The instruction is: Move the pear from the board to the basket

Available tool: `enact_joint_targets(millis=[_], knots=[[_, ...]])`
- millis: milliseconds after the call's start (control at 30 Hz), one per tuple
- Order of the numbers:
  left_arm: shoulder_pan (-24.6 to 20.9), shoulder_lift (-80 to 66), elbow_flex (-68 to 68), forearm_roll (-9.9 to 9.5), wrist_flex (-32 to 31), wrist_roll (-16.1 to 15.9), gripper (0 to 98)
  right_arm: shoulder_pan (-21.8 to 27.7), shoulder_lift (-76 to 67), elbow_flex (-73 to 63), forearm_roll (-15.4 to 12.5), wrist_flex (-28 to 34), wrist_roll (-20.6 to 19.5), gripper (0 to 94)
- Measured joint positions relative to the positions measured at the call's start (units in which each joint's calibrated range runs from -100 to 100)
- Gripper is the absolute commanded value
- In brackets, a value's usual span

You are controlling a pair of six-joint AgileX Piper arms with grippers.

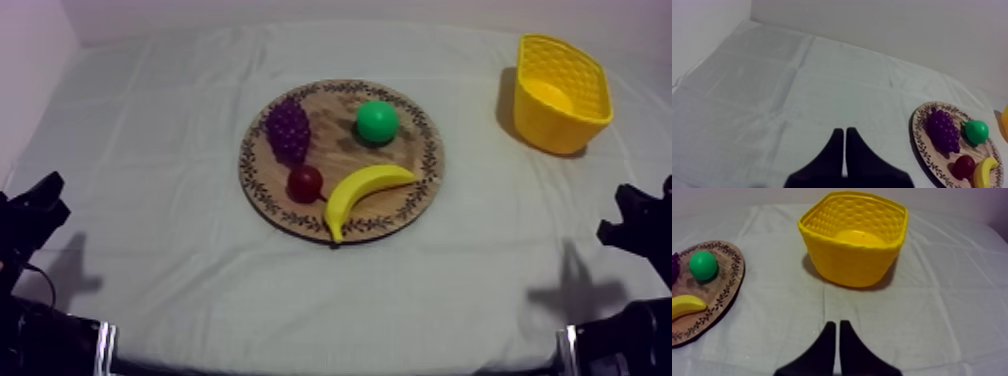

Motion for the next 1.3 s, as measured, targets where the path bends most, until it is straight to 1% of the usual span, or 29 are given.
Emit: enact_joint_targets(millis=[67,100,167,233,333,400,533,867,1133,1300], knots=[[0.0,0.0,0.0,0.0,0.0,0.0,0.1,-0.2,0.4,-0.3,0.2,0.0,-0.2,0.4],[0.0,0.0,0.0,0.0,0.0,0.0,0.1,-0.6,1.0,-0.9,0.9,-0.3,-0.5,0.4],[0.0,0.0,0.0,0.0,0.0,0.0,0.1,-1.1,3.3,-2.5,1.7,-1.4,-1.7,0.4],[0.0,0.0,0.0,0.0,0.0,0.0,0.1,-1.4,5.8,-4.5,2.2,-0.6,-2.8,0.4],[0.0,0.0,0.0,0.0,0.0,0.0,0.1,-1.9,9.6,-8.8,2.2,-0.3,-3.8,0.4],[0.0,0.0,0.0,0.0,0.0,0.0,0.1,-2.2,12.8,-12.6,2.1,1.6,-4.2,0.4],[0.0,0.0,0.0,0.0,0.0,0.0,0.1,-2.6,19.6,-21.2,0.3,6.2,-4.4,0.4],[0.0,0.0,0.0,0.0,0.0,0.0,0.1,-4.9,37.9,-47.4,-4.1,16.8,-2.5,0.4],[0.0,0.0,0.0,0.0,0.0,0.0,0.1,-8.6,51.5,-68.6,-6.9,28.2,-2.5,0.4],[0.0,0.0,0.0,0.0,0.0,0.0,0.1,-10.9,60.3,-80.2,-8.9,33.0,-2.7,0.4]])
